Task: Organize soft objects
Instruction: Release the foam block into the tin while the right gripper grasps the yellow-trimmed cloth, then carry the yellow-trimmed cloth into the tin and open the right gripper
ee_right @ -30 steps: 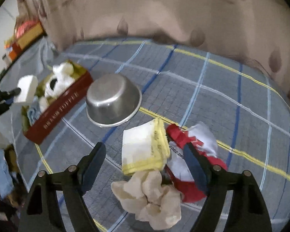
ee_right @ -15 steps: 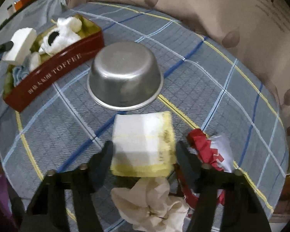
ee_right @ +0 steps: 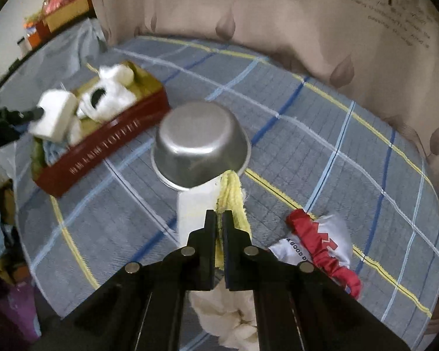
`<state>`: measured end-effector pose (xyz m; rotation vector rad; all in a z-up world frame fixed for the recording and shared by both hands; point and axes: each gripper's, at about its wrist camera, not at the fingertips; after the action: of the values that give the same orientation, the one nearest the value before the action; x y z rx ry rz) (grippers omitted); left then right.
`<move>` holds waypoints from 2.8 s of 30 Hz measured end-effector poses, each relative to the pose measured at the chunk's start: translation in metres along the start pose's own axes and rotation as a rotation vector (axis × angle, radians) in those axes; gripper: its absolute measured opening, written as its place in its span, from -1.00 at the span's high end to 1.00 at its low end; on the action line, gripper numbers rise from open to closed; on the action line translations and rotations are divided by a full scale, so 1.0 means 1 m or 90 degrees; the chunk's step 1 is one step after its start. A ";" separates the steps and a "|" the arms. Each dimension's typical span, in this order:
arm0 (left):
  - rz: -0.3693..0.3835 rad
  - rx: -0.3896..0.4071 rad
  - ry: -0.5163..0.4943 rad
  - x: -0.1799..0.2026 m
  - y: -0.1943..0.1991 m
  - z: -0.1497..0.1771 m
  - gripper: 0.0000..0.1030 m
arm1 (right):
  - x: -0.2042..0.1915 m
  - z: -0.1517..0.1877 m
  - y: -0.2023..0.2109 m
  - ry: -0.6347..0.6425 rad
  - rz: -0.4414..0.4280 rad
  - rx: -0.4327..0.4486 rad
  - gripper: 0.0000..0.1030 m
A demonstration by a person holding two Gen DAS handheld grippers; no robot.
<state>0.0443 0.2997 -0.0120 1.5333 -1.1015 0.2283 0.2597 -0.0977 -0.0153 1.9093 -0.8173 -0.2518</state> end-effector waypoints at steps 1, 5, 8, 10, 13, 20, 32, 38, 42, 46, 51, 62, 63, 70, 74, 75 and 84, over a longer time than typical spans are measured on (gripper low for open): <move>0.000 0.000 0.000 0.000 0.000 0.000 0.38 | -0.001 -0.001 0.003 0.001 0.004 0.007 0.92; 0.000 0.000 0.000 -0.001 -0.001 0.000 0.38 | -0.008 -0.008 0.022 0.001 0.011 0.040 0.92; -0.005 0.000 -0.002 -0.002 -0.001 0.000 0.35 | -0.010 -0.016 0.035 -0.003 0.013 0.063 0.92; -0.003 0.001 -0.004 -0.001 -0.002 0.001 0.34 | -0.010 -0.022 0.042 -0.009 0.011 0.079 0.92; -0.007 -0.001 -0.022 0.003 -0.005 0.003 0.29 | -0.010 -0.034 0.047 -0.012 0.016 0.094 0.92; -0.010 -0.001 -0.030 0.010 -0.001 0.002 0.04 | -0.001 -0.067 0.045 -0.047 0.043 0.124 0.92; -0.037 0.069 -0.021 0.001 0.071 0.027 -0.05 | 0.021 -0.120 0.024 -0.138 0.056 0.163 0.92; -0.061 0.076 -0.033 -0.006 0.075 0.032 -0.05 | -0.030 -0.141 0.040 -0.094 0.006 0.202 0.92; -0.060 0.075 -0.030 -0.013 0.075 0.032 -0.05 | -0.059 -0.153 0.036 -0.082 -0.019 0.204 0.92; -0.060 0.086 -0.034 -0.014 0.079 0.032 -0.05 | -0.076 -0.159 0.020 -0.106 -0.050 0.195 0.92; -0.053 0.089 -0.024 -0.018 0.080 0.030 -0.05 | -0.083 -0.151 -0.004 -0.174 -0.115 0.181 0.91; -0.059 0.074 -0.023 -0.020 0.073 0.032 -0.05 | -0.075 -0.142 -0.052 -0.207 -0.099 0.109 0.89; -0.062 0.074 -0.026 -0.019 0.072 0.032 -0.05 | -0.074 -0.142 -0.055 -0.204 -0.093 0.103 0.88; -0.077 0.062 -0.044 -0.016 0.064 0.035 -0.05 | -0.075 -0.141 -0.072 -0.187 -0.072 0.080 0.85; -0.083 0.056 -0.055 -0.015 0.061 0.037 -0.05 | -0.078 -0.141 -0.078 -0.160 -0.048 0.067 0.84; -0.085 0.054 -0.058 -0.015 0.059 0.038 -0.05 | -0.078 -0.140 -0.079 -0.157 -0.045 0.066 0.83; -0.110 0.059 -0.090 -0.010 0.056 0.042 -0.05 | -0.080 -0.137 -0.078 -0.142 -0.021 0.065 0.77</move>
<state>-0.0196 0.2758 0.0062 1.7393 -1.0730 0.0535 0.3019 0.0735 -0.0310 2.0148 -0.9625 -0.4578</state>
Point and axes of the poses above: each gripper's, at about its wrist camera, not at the fingertips, and y roughly against the way its jaws point, x to its right, z to its underside, and after that the axes turned 14 degrees about y, right-handed
